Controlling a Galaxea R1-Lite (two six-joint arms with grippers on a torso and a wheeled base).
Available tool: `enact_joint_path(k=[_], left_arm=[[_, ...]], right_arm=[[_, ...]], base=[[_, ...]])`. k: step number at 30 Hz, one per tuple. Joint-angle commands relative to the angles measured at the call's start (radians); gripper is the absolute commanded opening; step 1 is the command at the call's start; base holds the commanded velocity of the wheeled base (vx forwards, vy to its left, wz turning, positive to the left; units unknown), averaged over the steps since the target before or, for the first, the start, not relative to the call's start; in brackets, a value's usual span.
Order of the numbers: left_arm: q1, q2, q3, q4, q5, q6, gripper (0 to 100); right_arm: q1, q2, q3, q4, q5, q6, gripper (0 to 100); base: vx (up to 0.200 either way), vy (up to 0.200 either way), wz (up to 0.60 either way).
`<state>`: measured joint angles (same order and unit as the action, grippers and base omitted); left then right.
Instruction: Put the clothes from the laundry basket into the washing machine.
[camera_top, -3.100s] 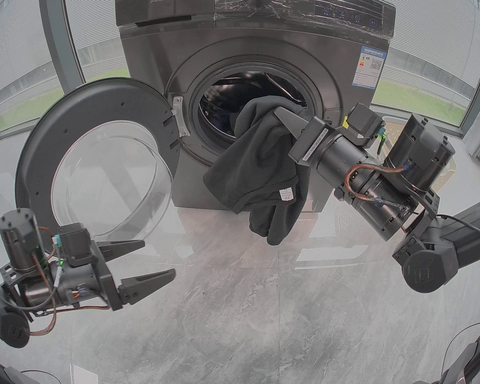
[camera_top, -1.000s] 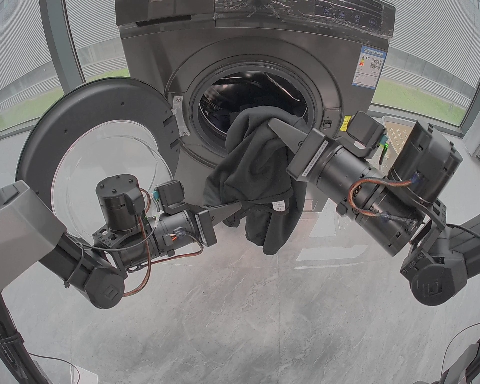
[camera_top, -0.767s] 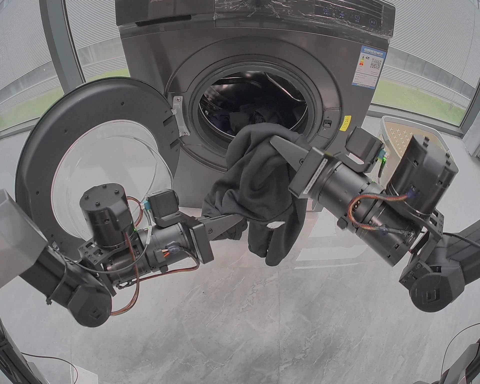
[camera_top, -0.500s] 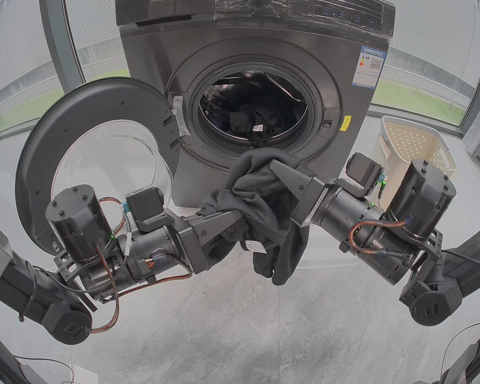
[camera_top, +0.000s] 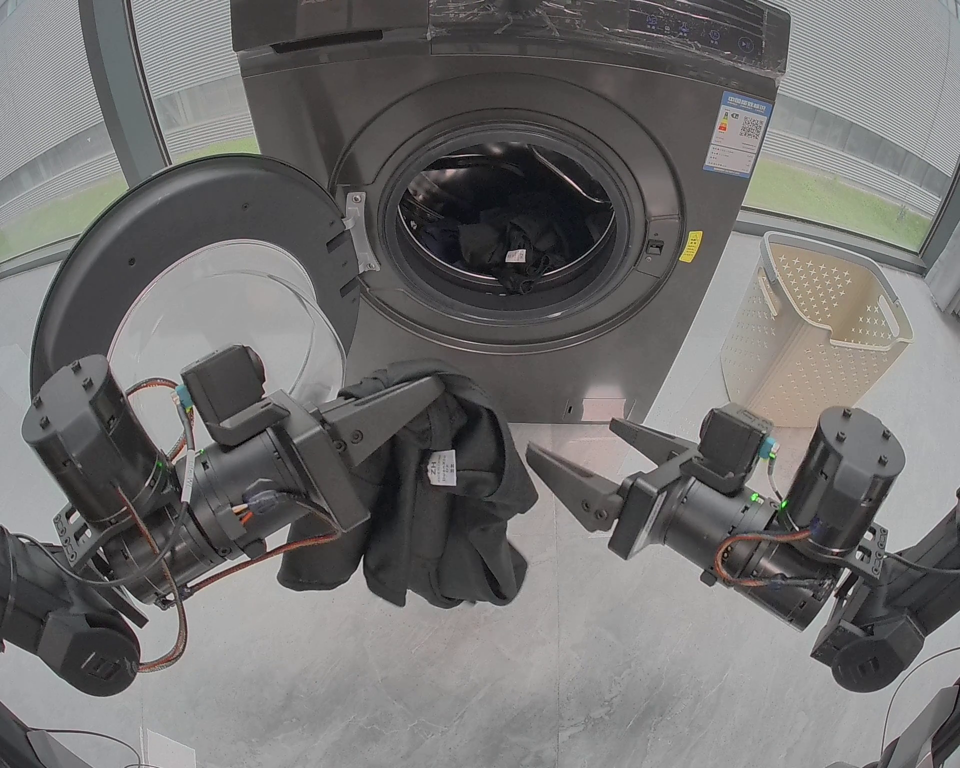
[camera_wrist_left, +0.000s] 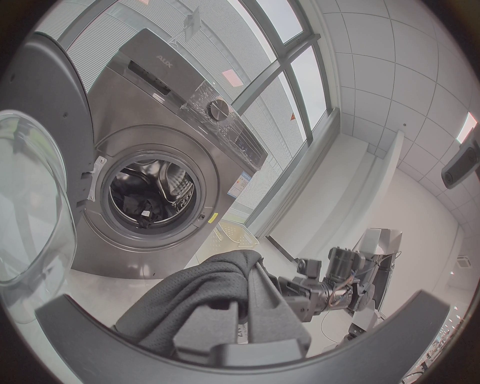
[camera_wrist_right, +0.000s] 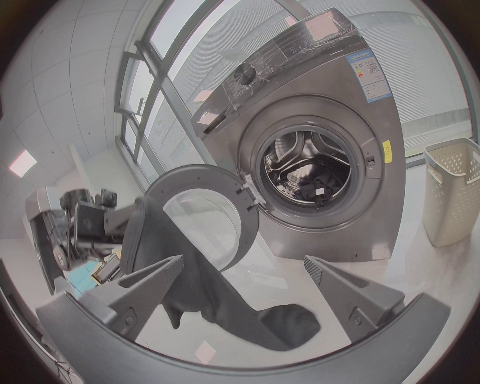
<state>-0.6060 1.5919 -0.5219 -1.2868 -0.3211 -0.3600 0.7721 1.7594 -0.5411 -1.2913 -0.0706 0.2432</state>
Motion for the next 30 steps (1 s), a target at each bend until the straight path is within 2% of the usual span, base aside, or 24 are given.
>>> enact_joint_path(k=[1,11,17,23,27,30], left_arm=[[0.005,-0.01,-0.009,0.0,0.014,0.0,0],[0.008,-0.006,-0.001,0.0,0.016,0.0,0],[0.031,0.019,-0.01,-0.011,0.016,0.006,0],[0.037,0.045,-0.012,-0.045,0.019,0.006,0],[0.035,0.08,-0.018,-0.078,0.054,0.007,0],[0.035,0.094,-0.024,-0.106,0.059,0.007,0]], right_arm=[[-0.013,0.003,0.079,-0.026,-0.001,-0.024,100],[-0.031,0.011,0.096,-0.04,0.0,-0.051,100],[0.012,0.031,0.118,-0.042,0.006,-0.05,100],[0.058,0.075,0.113,-0.1,0.017,-0.051,100],[0.099,0.127,0.098,-0.132,0.025,-0.053,100],[0.113,0.161,0.081,-0.164,0.035,-0.051,100]], base=[[0.0,0.0,0.0],[0.0,0.0,0.0],[0.0,0.0,0.0],[0.0,0.0,0.0],[0.0,0.0,0.0],[0.0,0.0,0.0]])
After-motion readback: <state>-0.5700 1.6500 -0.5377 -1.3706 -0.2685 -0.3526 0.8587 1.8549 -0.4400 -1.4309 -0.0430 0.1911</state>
